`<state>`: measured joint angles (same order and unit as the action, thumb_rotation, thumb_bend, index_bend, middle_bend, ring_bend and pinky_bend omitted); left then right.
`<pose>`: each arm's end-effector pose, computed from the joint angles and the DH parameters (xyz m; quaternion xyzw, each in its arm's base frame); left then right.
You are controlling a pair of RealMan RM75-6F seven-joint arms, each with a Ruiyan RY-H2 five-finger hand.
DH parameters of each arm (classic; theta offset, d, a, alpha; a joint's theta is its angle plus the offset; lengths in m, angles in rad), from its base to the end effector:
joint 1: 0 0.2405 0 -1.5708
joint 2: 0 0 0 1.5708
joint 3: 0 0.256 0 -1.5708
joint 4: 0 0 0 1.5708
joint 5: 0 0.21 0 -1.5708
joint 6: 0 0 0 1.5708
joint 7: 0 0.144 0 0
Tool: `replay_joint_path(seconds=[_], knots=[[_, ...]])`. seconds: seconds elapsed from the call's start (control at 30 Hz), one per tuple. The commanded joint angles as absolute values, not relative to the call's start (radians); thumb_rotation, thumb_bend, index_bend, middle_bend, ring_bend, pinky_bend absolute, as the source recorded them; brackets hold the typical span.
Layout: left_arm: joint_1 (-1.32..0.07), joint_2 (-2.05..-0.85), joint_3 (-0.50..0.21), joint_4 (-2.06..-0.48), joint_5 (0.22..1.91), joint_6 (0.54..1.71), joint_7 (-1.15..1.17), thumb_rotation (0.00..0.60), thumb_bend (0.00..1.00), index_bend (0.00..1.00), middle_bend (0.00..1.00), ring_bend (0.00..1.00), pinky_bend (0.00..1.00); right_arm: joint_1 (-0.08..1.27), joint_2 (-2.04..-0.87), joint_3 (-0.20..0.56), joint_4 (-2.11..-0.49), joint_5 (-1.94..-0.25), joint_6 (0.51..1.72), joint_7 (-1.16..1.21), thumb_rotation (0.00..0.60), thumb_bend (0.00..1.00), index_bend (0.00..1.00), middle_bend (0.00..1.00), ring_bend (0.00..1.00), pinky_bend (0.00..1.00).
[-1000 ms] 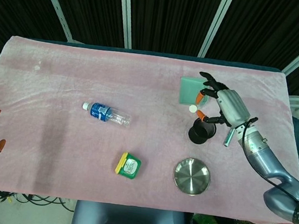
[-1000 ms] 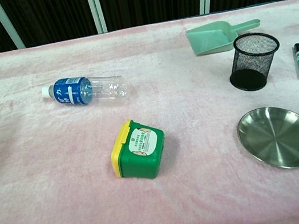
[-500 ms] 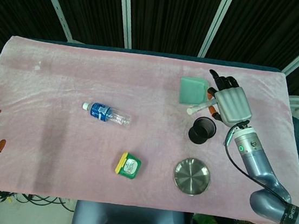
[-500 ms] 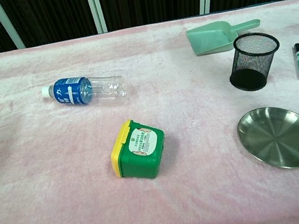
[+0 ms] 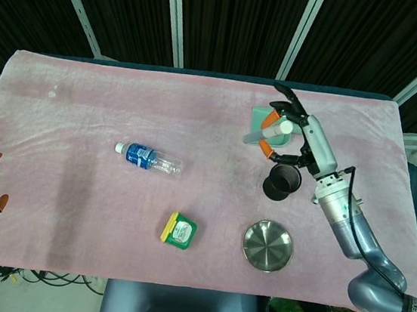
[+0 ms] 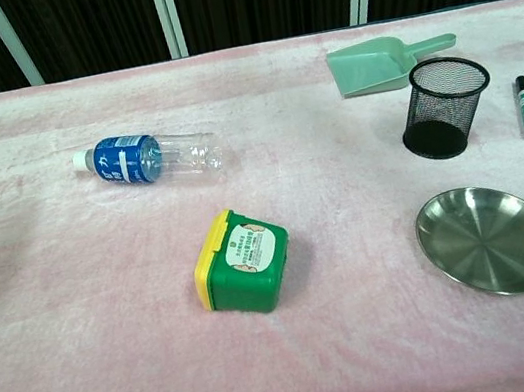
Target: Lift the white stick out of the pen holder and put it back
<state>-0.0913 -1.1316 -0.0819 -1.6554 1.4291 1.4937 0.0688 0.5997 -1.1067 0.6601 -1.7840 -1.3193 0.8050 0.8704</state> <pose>-0.3063 0.1885 0.1603 -0.5698 -0.3877 -0.3873 0.6124 -0.0749 -0.3764 0.1744 0.4673 -0.5800 0.6580 0.1103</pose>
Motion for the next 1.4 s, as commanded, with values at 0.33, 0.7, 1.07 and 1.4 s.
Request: replay_joint_path(seconds=[0.33, 0.7, 1.07, 1.4], knots=[[-0.091, -1.132, -0.082, -1.655, 1.429, 1.495, 0.07, 0.6, 0.32, 0.12, 0.02, 0.0, 0.0, 0.623, -1.046, 0.564, -1.599, -1.74, 0.937, 1.543, 0.6, 0.35, 0.61, 0.05, 0.19, 0.18], [-0.091, -1.131, -0.082, -1.656, 1.426, 1.493, 0.072, 0.6, 0.32, 0.12, 0.02, 0.0, 0.0, 0.667, -1.102, 0.487, -1.597, -1.483, 0.789, 0.39, 0.6, 0.35, 0.61, 0.05, 0.19, 0.19], [-0.092, -1.131, -0.082, -1.655, 1.426, 1.491, 0.073, 0.6, 0.32, 0.12, 0.02, 0.0, 0.0, 0.721, -1.167, 0.416, -1.629, -1.197, 0.838, -0.285, 0.6, 0.35, 0.62, 0.06, 0.2, 0.19], [-0.093, -1.13, -0.083, -1.655, 1.424, 1.488, 0.069, 0.6, 0.32, 0.12, 0.02, 0.0, 0.0, 0.728, -1.107, 0.403, -1.621, -1.031, 0.81, -0.266, 0.6, 0.36, 0.62, 0.06, 0.2, 0.19]])
